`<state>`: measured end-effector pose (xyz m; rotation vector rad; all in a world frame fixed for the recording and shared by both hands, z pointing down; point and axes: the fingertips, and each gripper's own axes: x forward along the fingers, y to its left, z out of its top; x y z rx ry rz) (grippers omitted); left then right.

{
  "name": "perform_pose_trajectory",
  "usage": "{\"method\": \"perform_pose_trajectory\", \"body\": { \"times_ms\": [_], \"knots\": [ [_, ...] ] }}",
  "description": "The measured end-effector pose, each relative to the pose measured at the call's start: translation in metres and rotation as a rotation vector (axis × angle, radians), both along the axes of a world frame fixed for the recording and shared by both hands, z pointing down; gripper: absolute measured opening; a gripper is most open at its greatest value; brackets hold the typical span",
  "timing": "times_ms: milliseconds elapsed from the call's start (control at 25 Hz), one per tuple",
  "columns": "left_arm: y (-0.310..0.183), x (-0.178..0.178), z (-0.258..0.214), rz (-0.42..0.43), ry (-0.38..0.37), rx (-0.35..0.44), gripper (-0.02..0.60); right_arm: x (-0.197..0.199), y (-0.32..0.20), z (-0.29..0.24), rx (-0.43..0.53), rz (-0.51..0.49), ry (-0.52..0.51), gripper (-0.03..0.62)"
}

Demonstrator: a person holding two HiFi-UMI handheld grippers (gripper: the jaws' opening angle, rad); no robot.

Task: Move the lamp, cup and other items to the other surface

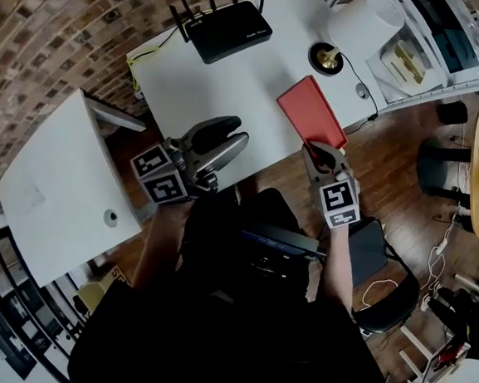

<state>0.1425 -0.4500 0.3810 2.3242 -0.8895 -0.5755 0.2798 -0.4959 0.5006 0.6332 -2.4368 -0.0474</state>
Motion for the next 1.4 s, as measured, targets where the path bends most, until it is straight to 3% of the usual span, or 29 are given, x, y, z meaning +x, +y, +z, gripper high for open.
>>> {"method": "perform_pose_trajectory", "body": {
  "times_ms": [320,840,1400],
  "knots": [
    [-0.016,-0.014,0.006,-0.065,-0.014,-0.018,0.156,-0.018,-0.027,0.013,-0.023,-0.059,-0.004,0.02],
    [-0.069,-0.014,0.023,-0.267,-0.054,-0.1,0.156,-0.014,-0.123,0.081,-0.11,-0.209,0.079,0.02],
    [-0.101,-0.019,0.037,-0.377,-0.087,-0.164,0.156,-0.031,-0.184,0.138,-0.248,-0.214,0.102,0.02]
  ]
}}
